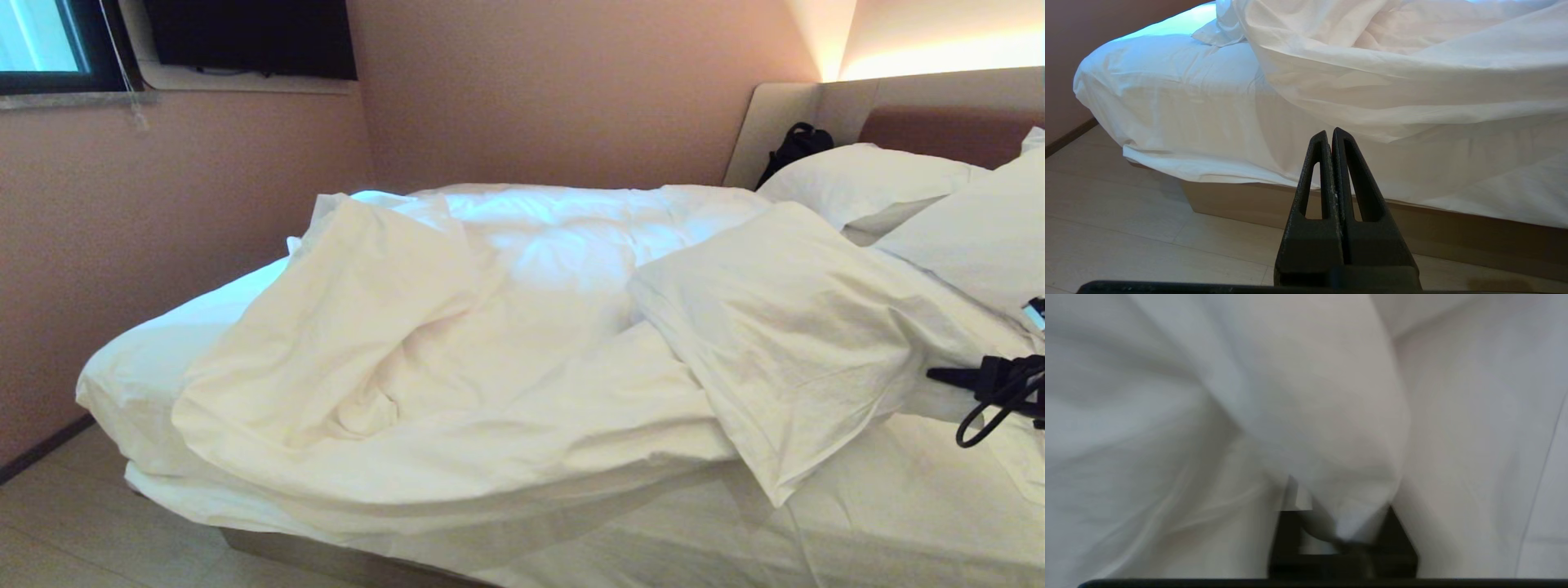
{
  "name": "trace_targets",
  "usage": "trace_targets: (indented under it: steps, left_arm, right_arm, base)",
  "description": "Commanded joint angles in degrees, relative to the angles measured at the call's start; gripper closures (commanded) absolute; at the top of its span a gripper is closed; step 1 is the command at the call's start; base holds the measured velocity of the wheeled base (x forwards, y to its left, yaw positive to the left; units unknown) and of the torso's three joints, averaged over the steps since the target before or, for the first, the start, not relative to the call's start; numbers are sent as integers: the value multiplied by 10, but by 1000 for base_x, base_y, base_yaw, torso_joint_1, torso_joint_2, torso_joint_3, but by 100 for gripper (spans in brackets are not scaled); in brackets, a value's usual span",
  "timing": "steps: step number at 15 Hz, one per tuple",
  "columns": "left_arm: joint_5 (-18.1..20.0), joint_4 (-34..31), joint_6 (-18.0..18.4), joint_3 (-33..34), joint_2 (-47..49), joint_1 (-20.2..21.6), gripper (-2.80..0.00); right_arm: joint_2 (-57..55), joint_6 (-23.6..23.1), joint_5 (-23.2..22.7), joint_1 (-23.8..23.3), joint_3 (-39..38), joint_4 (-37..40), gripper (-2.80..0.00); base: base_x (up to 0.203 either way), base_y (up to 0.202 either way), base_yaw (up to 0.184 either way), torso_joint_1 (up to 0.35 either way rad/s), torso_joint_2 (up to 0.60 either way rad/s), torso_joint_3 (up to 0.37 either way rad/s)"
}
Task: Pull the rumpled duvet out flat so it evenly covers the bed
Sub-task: Flatten the corners of the folded blanket
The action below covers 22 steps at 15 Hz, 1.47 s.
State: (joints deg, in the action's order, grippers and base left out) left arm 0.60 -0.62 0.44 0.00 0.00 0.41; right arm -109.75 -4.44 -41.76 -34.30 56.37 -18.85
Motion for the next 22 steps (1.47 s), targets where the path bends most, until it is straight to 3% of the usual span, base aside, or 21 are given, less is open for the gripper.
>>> trace_targets:
  steps: [1, 3, 8, 12, 14, 16, 18, 22]
  left_arm:
    - [0, 0, 0, 0, 0, 0, 0]
    - [0, 0, 0, 0, 0, 0, 0]
    - [0, 0, 0, 0, 0, 0, 0]
    - [0, 0, 0, 0, 0, 0, 0]
    - [0, 0, 0, 0, 0, 0, 0]
    - [0, 0, 0, 0, 0, 0, 0]
    - [0, 0, 0, 0, 0, 0, 0]
    - [0, 0, 0, 0, 0, 0, 0]
  right_arm:
    - [34, 18, -13, 0, -5, -1, 0]
    - [47, 42, -14, 1, -5, -2, 0]
    - [89, 50, -32, 1, -26, -1, 0]
    - [183, 118, -20, -1, -60, 6, 0]
    - [217, 126, 52, 0, -84, 42, 0]
    - [228, 127, 90, 4, -86, 73, 0]
    - [246, 126, 181, 11, -88, 130, 0]
    - [281, 127, 264, 13, -93, 194, 0]
  base:
    - [0, 0, 0, 0, 0, 0]
    - [0, 0, 0, 0, 0, 0]
    - [0, 0, 0, 0, 0, 0]
    - [0, 0, 0, 0, 0, 0]
    - [0, 0, 0, 0, 0, 0]
    - [0, 0, 0, 0, 0, 0]
    - [0, 0, 0, 0, 0, 0]
    - [0, 0, 0, 0, 0, 0]
